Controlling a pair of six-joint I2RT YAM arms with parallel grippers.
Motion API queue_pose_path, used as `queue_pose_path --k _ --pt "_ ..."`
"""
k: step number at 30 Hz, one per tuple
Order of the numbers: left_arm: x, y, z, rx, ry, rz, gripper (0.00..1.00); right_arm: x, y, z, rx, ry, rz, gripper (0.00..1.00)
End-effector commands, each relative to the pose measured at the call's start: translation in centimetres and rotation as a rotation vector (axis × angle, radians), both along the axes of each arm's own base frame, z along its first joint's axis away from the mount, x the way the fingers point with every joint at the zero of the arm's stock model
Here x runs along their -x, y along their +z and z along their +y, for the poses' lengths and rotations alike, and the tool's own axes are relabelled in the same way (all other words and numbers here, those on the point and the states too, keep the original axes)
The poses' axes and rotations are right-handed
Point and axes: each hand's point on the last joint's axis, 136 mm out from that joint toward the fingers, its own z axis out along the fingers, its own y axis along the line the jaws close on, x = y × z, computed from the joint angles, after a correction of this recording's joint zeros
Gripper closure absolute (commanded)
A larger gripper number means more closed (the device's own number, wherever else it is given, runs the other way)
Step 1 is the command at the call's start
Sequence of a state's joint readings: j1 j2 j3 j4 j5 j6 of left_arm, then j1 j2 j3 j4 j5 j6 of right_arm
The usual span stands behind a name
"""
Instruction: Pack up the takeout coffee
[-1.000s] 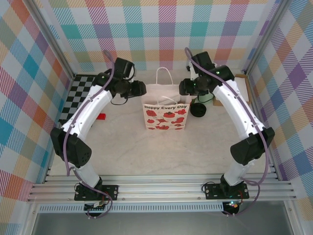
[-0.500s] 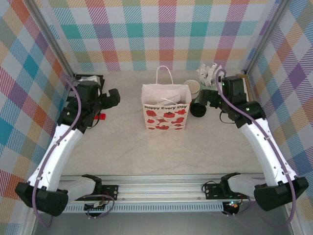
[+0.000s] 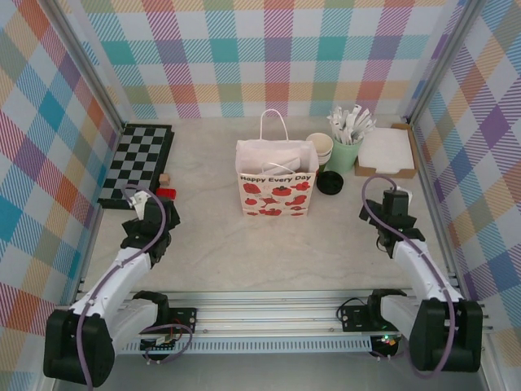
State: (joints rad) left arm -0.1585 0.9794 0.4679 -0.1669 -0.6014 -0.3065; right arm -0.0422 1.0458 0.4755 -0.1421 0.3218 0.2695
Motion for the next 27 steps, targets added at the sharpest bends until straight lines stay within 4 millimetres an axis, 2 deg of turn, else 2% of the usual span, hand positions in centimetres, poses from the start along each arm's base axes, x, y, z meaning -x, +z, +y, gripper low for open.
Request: queue_pose_path --k 1,3,5,8,10,14,17,20,22,24,26,27 --pt "-2.5 0.8 0.6 0.019 0.034 -0.13 0.0 -3.6 0.9 1.6 -0.08 0.101 -0.138 0.0" --pt "-3.7 -1.1 -0.5 0.033 -0.076 -0.113 0.0 -4.5 -0.3 2.4 -0.091 0.157 -0.127 0.0" --pt "-5.3 -1.8 -1.9 0.089 -0.177 -0.113 0.0 -5.9 -0.4 3.4 -0.109 0.237 -0.119 0.0" --pt "-7.6 -2.1 -3.9 0.117 -0.295 -0.129 0.0 -7.9 -0.1 4.4 -0.127 0.317 -0.151 0.0" --pt "-8.9 -2.0 -4.4 0.092 -0.35 -0.13 0.0 -9.0 0.1 4.8 -0.125 0.348 -0.175 0.0" --pt "-10.3 -1.6 -4.8 0.038 -0.408 -0.158 0.0 -10.7 0.8 5.1 -0.095 0.396 -0.237 0.0" --pt "-11.0 -1.4 -5.7 0.05 -0.472 -0.236 0.0 -11.2 1.0 6.0 -0.095 0.45 -0.294 0.0" --pt "-10.9 -3.3 -7.2 0.058 -0.566 -0.245 0.0 -10.7 0.9 7.0 -0.069 0.508 -0.328 0.0" --pt "-10.9 -3.5 -7.7 0.059 -0.6 -0.236 0.0 -10.4 1.0 7.6 -0.028 0.527 -0.374 0.0" --pt "-11.0 -3.6 -7.6 0.061 -0.593 -0.242 0.0 -10.1 0.5 8.0 -0.004 0.541 -0.408 0.0" --pt "-11.2 -3.7 -5.2 0.041 -0.436 -0.225 0.0 -10.2 0.4 7.8 0.015 0.517 -0.399 0.0" --pt "-11.2 -3.6 -5.0 0.029 -0.425 -0.225 0.0 -10.3 0.3 7.5 0.018 0.496 -0.383 0.0"
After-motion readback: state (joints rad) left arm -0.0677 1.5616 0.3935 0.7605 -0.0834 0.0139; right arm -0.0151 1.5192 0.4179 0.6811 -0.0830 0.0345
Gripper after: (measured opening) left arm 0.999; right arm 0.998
